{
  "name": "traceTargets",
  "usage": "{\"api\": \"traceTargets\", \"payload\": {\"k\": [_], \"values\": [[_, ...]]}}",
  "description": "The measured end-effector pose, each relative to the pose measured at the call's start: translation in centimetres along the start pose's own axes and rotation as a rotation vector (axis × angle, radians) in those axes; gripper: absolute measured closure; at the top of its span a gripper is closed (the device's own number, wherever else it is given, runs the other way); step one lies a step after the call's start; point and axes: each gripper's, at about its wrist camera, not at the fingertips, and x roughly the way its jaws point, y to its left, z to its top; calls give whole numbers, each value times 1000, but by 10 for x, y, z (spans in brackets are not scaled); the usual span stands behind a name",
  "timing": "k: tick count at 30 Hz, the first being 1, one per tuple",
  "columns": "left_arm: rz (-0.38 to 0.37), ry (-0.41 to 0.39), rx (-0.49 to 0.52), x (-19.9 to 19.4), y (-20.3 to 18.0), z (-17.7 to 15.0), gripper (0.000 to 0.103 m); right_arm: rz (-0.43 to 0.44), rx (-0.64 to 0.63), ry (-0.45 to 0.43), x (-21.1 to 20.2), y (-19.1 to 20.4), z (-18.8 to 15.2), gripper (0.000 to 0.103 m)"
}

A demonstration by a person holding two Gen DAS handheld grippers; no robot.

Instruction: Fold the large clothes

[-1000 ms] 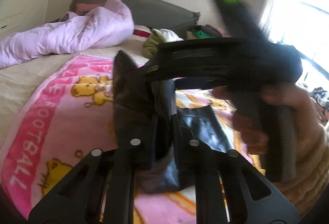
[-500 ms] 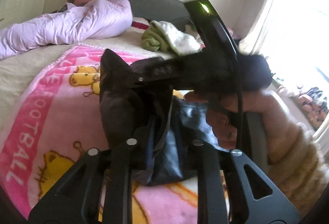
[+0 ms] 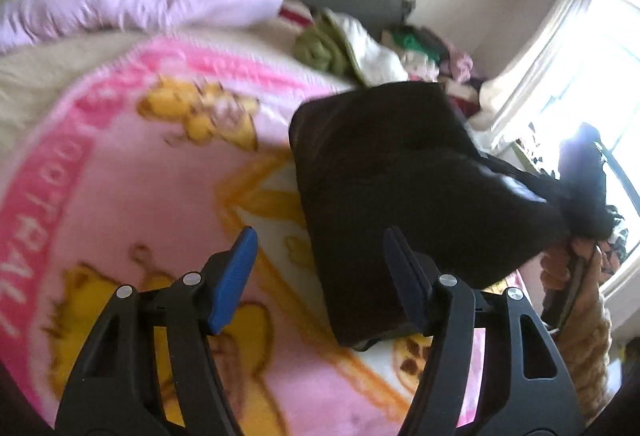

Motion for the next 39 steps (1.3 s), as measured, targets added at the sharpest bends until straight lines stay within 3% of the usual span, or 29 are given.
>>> {"api": "traceTargets", "payload": {"k": [3, 6, 7, 9, 10, 15, 18, 21, 22, 23, 24, 25, 26, 28, 30, 31, 35, 39], "values": [[-44, 103, 1, 40, -8, -5, 40, -13, 20, -6, -12, -36, -19, 94], [-76, 195, 15, 71, -20, -18, 40, -45, 88, 48, -8, -73, -43, 88], [-74, 210, 26, 76, -25, -22, 40, -67, 122, 76, -3, -84, -51, 82], [-58, 226, 46, 83, -30, -26, 38, -140, 214, 147, 7, -108, -66, 54], [-58, 233, 47, 86, -30, -28, 38, -170, 247, 162, 8, -114, -70, 29], [-40, 231, 73, 86, -35, -28, 38, -186, 403, 60, -11, -133, -67, 16], [-21, 227, 96, 88, -38, -29, 38, -257, 372, 45, -1, -118, -45, 16], [7, 216, 131, 87, -43, -30, 38, -284, 292, 111, 28, -95, -27, 19], [23, 212, 144, 86, -45, -30, 38, -296, 275, 143, 41, -91, -23, 50], [35, 208, 154, 85, -46, -30, 38, -315, 250, 173, 53, -86, -21, 71], [52, 207, 165, 86, -47, -29, 38, -328, 226, 169, 58, -81, -19, 86], [67, 206, 174, 86, -48, -28, 38, -318, 194, 138, 56, -72, -16, 93], [78, 204, 185, 86, -49, -27, 37, -288, 142, 60, 45, -60, -11, 94], [71, 201, 191, 86, -50, -25, 23, -199, 87, -82, 13, -40, -7, 94], [40, 214, 174, 88, -51, -24, 22, -167, 20, -178, -10, -35, -9, 94], [42, 220, 175, 90, -53, -24, 22, -195, 22, -178, -11, -43, -11, 94], [27, 247, 183, 100, -58, -30, 22, -216, 267, -90, 7, -111, -45, 92], [9, 263, 189, 105, -61, -34, 22, -281, 328, -103, 4, -130, -76, 84]]}}
